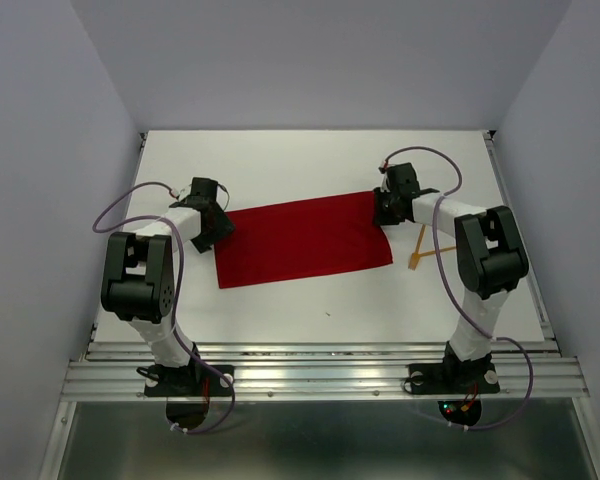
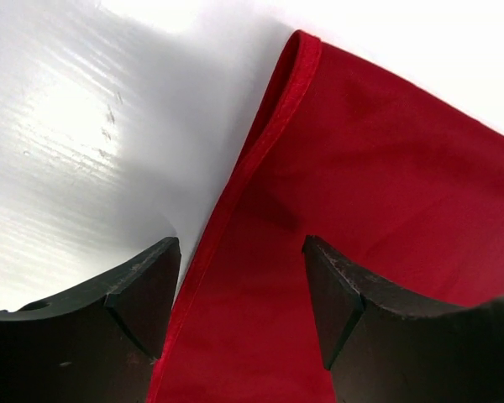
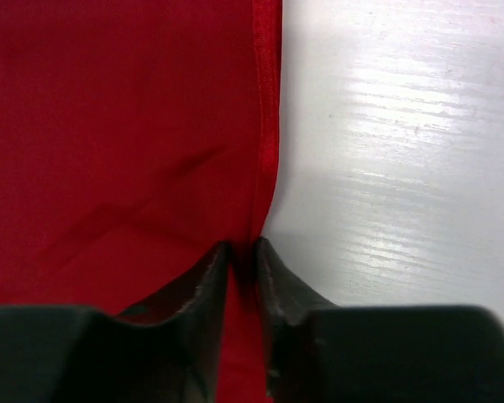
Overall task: Fold the napkin into a case and place the utensils inside
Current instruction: Pick up the square-folded napkin from the center of the board.
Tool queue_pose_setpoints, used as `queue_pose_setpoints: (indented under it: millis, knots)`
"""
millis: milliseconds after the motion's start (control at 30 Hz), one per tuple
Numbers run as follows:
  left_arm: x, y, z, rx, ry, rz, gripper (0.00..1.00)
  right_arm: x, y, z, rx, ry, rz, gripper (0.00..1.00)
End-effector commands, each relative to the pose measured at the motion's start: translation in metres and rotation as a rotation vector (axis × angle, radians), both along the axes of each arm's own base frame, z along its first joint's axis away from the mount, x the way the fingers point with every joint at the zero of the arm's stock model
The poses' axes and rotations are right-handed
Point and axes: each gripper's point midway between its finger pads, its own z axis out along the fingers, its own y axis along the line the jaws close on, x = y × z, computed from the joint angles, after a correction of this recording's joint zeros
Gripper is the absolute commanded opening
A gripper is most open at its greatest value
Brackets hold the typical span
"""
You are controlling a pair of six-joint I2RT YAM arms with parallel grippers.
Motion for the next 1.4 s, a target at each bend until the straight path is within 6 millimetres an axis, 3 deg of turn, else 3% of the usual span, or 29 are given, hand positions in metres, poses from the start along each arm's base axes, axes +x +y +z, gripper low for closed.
queue_pose_setpoints:
  millis: [0,133,333,667,900,1033,1100,1233,1367]
  knots:
    - [-0.016,-0.007,-0.028,-0.031,0.084,-0.007,0.71,-0.017,-0.001,-0.018,-0.039,0.075,-0.009,0.17]
    - [-0.017,-0.01,-0.031,-0.037,0.09,-0.018,0.71,-0.013,-0.007,-0.007,-0.049,0.032,-0.056,0.01]
    - [-0.018,-0.023,-0.037,-0.062,0.096,-0.047,0.7,-0.01,-0.014,0.017,-0.046,-0.044,-0.1,0.01]
    - [-0.018,-0.069,-0.033,-0.092,0.08,-0.134,0.7,-0.021,-0.025,0.055,-0.038,-0.122,-0.163,0.01]
    - [-0.02,-0.095,-0.032,-0.122,0.081,-0.183,0.7,-0.026,-0.024,0.091,-0.005,-0.18,-0.156,0.01]
    - [-0.02,-0.1,-0.033,-0.134,0.082,-0.192,0.69,-0.027,-0.019,0.11,0.025,-0.206,-0.139,0.01]
    - [-0.02,-0.102,-0.032,-0.134,0.079,-0.196,0.69,-0.028,-0.022,0.109,0.011,-0.204,-0.145,0.01]
    - [-0.021,-0.1,-0.031,-0.124,0.077,-0.195,0.69,-0.03,-0.035,0.088,-0.056,-0.167,-0.189,0.01]
    - [-0.023,-0.098,-0.029,-0.118,0.074,-0.194,0.69,-0.032,-0.031,0.079,-0.042,-0.141,-0.179,0.01]
